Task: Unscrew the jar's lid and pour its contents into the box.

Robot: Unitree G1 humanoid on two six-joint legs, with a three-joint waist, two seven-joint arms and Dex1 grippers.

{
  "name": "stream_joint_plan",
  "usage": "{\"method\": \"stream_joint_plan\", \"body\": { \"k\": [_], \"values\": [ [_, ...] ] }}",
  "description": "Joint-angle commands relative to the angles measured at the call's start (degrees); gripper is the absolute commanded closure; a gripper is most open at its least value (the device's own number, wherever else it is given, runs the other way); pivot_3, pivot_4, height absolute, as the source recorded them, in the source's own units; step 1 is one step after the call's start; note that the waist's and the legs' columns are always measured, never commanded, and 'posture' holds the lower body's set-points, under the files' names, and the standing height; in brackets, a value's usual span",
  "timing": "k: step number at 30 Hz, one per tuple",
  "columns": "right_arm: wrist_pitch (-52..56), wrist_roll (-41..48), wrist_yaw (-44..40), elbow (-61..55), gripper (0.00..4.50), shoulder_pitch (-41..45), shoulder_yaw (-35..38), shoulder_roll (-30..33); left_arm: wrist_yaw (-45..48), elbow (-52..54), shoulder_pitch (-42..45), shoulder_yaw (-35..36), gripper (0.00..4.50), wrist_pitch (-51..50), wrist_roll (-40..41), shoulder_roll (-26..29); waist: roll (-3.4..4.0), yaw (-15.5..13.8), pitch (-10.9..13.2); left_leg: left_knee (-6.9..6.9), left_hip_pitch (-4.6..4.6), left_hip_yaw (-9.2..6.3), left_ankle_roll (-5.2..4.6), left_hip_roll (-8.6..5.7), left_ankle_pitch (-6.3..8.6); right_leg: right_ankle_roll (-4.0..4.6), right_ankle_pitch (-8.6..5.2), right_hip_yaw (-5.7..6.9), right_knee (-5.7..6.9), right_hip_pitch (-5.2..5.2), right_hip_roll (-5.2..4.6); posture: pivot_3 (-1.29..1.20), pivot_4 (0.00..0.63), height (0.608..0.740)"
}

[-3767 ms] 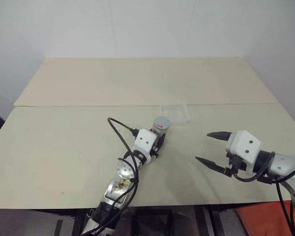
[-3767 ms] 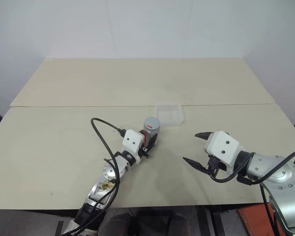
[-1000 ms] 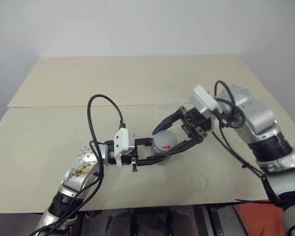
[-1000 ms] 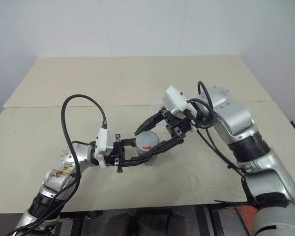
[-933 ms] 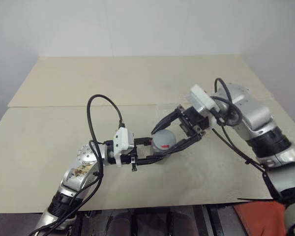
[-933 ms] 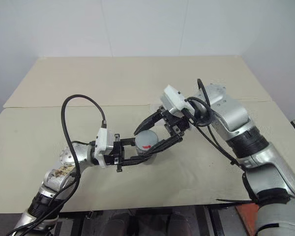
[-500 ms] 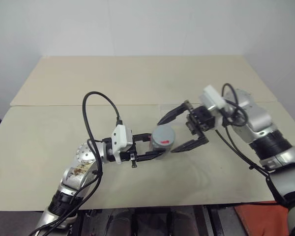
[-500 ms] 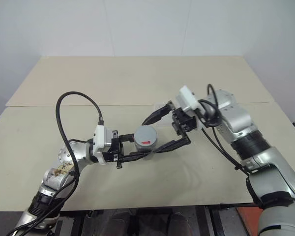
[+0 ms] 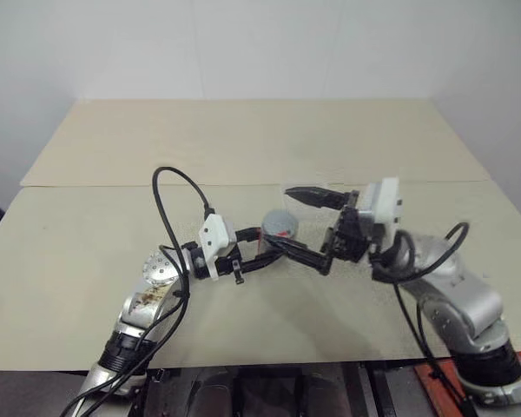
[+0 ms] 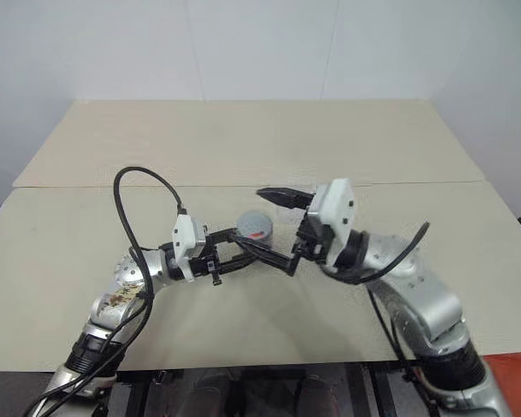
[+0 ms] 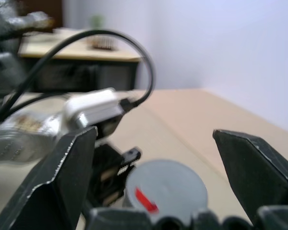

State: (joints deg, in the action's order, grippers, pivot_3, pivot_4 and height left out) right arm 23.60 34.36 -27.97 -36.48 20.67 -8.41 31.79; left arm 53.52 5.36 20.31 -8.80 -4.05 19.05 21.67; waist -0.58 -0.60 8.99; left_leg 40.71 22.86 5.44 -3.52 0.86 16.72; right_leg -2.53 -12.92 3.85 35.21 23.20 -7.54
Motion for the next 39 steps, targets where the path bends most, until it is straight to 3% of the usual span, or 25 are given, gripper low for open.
{"method": "stream_joint_plan", "body": {
  "k": [1,9,21,28,33,37,39],
  "values": [
    [4.45,-5.11,8.01,-4.39,0.0,0.08,-0.91,-2.58,-0.44,0.62,1.18,0.95,2.58,1.46,-0.18,-0.18,0.01,-0.03,-0.01,0.0,0.0,0.0,0.0,-0.01,0.0,0.0,0.0,0.01,0.0,-0.01,0.0,0.0,0.15,0.74],
    [7.7,-10.31,9.09,-3.58,0.0,0.77,-3.17,-4.79,-1.13,0.47,1.17,0.92,2.58,1.52,-0.33,-0.34,0.01,-0.02,-0.01,-0.01,0.02,-0.01,-0.02,-0.04,0.0,-0.01,0.0,0.04,0.0,-0.01,0.04,0.0,0.15,0.74],
    [10.68,-9.88,7.02,-2.79,0.0,0.9,-2.17,-7.48,-2.04,0.17,1.08,1.16,2.58,1.47,-0.53,-1.08,0.01,-0.01,-0.01,-0.02,0.02,-0.02,-0.02,-0.03,0.0,-0.01,0.0,0.03,0.0,-0.02,0.08,0.0,0.15,0.74],
    [11.89,-10.41,6.25,-3.03,1.74,0.58,-1.82,-7.95,-1.75,-0.44,1.3,1.0,2.58,1.72,-0.71,-1.11,0.01,0.01,-0.01,-0.02,0.02,-0.02,-0.03,-0.03,0.0,-0.01,0.0,0.03,0.0,-0.02,0.07,0.0,0.15,0.74],
    [11.35,-10.62,5.52,-2.97,1.74,0.23,-1.7,-7.61,-1.39,-0.42,1.11,0.8,2.58,2.04,-0.92,-0.97,0.01,0.02,-0.01,-0.02,0.02,-0.02,-0.03,-0.03,0.0,-0.01,0.0,0.03,0.0,-0.02,0.08,0.0,0.15,0.74],
    [8.13,-8.05,-2.9,-0.48,1.74,0.32,-0.69,-4.74,0.08,0.74,1.08,0.7,2.58,1.97,0.33,-0.95,0.01,-0.02,-0.01,-0.02,0.02,-0.03,-0.03,-0.04,0.01,-0.01,0.0,0.04,-0.02,-0.03,0.08,0.0,0.15,0.74],
    [4.86,-6.03,-11.71,2.4,1.74,1.11,-0.37,-2.05,2.57,2.44,0.48,0.85,2.58,0.85,2.8,-0.48,0.01,0.05,-0.01,-0.02,0.02,-0.02,-0.05,-0.04,0.01,-0.02,0.0,0.03,-0.03,-0.04,0.07,0.0,0.15,0.74]
  ]
}}
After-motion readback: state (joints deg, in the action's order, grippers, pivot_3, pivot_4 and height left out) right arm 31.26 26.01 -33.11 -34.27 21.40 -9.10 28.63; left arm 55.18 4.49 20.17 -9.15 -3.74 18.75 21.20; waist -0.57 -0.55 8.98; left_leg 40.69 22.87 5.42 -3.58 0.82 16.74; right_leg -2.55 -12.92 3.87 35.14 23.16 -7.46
